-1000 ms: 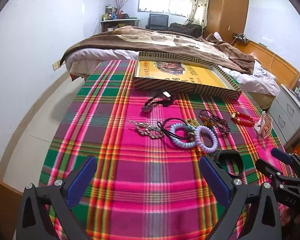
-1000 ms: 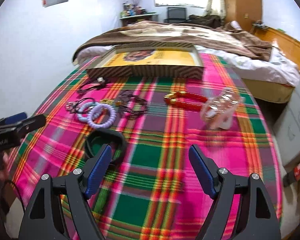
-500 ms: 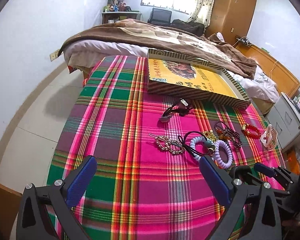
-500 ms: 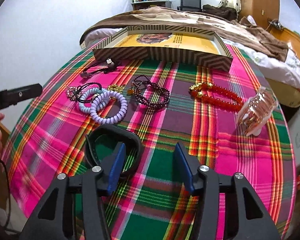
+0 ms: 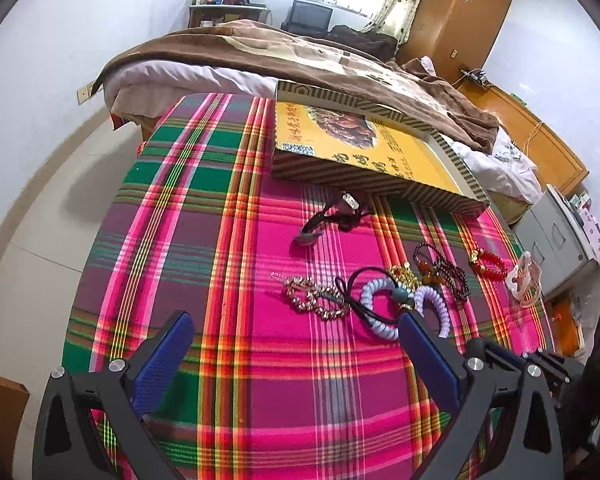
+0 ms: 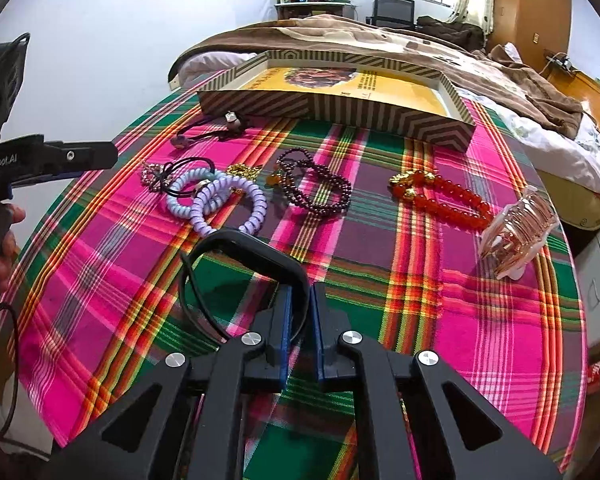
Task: Organize jewelry
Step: 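Grasp the black bracelet band with the right gripper and lift it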
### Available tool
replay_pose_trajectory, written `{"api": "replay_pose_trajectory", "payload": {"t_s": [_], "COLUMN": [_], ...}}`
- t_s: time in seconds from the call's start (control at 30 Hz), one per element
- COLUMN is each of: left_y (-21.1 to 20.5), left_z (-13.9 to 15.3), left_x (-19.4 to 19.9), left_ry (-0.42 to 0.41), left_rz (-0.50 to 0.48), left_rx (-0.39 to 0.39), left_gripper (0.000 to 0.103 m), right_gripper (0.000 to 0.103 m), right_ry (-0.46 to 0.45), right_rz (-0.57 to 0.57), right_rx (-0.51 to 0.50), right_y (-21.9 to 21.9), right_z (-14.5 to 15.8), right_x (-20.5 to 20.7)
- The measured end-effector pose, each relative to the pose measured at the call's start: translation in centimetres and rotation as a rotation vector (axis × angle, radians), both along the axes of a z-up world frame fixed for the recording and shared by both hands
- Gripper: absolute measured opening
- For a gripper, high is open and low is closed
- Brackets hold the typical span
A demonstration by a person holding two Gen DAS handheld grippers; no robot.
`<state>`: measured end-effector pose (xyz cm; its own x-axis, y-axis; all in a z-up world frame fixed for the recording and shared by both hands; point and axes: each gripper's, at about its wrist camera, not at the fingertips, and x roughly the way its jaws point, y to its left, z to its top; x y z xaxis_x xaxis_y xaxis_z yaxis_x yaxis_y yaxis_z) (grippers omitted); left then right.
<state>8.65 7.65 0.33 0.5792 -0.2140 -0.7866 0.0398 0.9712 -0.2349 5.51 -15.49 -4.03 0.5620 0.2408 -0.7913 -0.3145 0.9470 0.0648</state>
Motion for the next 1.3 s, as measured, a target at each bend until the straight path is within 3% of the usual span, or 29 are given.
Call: {"api": "replay_pose_trajectory", "payload": {"t_s": [0.47, 0.8, 0.97, 1.03, 1.17, 1.3], "left_y": [-3.2, -5.7, -6.7, -7.1, -7.5, -7.9], "left_z": [0.6, -1.7, -2.5, -3.0, -3.2, -3.1], "left_x": [5.6, 10.1, 11.1, 11.3, 11.7, 11.7], "left_ry": [-0.025, 0.031, 0.045, 0.061, 0.063, 0.053], "left_rz": [-0.101, -0.167, -0.18, -0.194, -0.203, -0.212], "left_rx": [0.12, 0.2, 0.239, 0.245, 0.246, 0.252], "left_gripper": [0.099, 0.095, 0.082, 0.067, 0.056, 0.036], "right_gripper": [0.005, 0.005, 0.005, 0.005, 0.005, 0.005], "right_ry": [-0.072, -0.102, -0.107, -0.108, -0.113, -0.118], "right_rz": [-0.094, -0.121, -0.123, -0.124, -0.127, -0.129], "right_rx": [0.062, 0.075, 0.077, 0.081, 0.081, 0.084], "right_y": [-4.3, -5.6, -5.7, -5.8, -5.9, -6.1], "right_z": [2.6, 3.7, 3.8, 3.8, 3.9, 3.9], "right_x": [0.2, 1.2, 1.7, 2.1, 2.6, 2.7]}}
